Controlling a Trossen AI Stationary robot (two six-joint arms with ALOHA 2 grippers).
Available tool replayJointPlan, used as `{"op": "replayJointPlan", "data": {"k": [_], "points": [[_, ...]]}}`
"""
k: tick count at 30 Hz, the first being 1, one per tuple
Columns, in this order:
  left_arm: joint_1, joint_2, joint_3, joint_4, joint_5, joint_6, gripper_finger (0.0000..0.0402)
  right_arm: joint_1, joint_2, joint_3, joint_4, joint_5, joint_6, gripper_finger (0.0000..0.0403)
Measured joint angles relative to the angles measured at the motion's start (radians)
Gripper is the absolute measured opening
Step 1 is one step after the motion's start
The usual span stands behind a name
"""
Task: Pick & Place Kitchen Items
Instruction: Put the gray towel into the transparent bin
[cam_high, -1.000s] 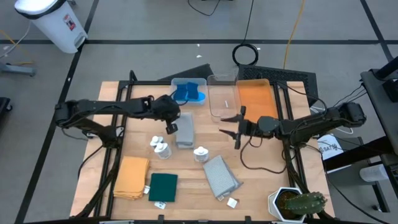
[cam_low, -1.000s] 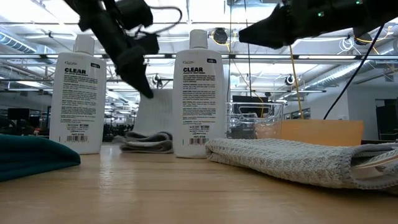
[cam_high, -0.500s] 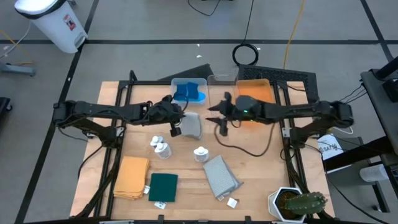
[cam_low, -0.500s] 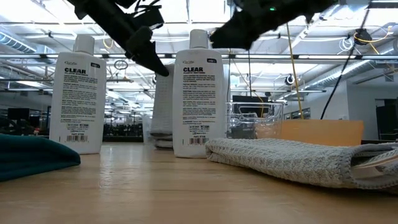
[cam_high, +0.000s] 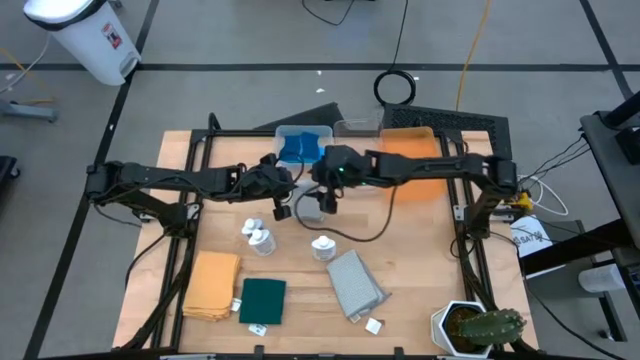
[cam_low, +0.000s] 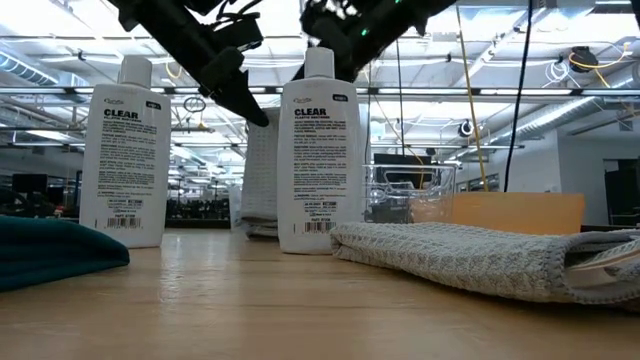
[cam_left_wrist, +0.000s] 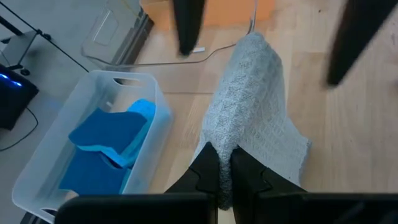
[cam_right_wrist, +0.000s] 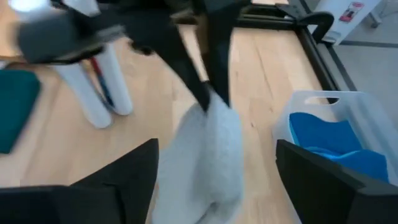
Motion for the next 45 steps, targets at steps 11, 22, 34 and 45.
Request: {"op": "replayJointPlan", "data": {"k": [11,22,34,45], "points": [[0.000,0.000,0.000,0.006,0.002,0.001,0.0015,-0.035,0.048,0.004,0.012,-0.005,-0.003,0.0214],[-0.008,0.000,0.000,0.026,0.083,-0.005,0.0032,-0.036,0.048,0.004,0.006,-0.181,-0.066,0.0011],[-0.020,-0.100,0.003,0.159,0.082,0.022,0.0061,-0.099,-0.179,0.003,-0.131,-0.182,-0.130,0.0003],[-0.020,-0.212,0.000,0.186,0.079,0.033,0.0062,-0.255,-0.354,0.004,-0.269,-0.180,-0.183,0.0001]]}}
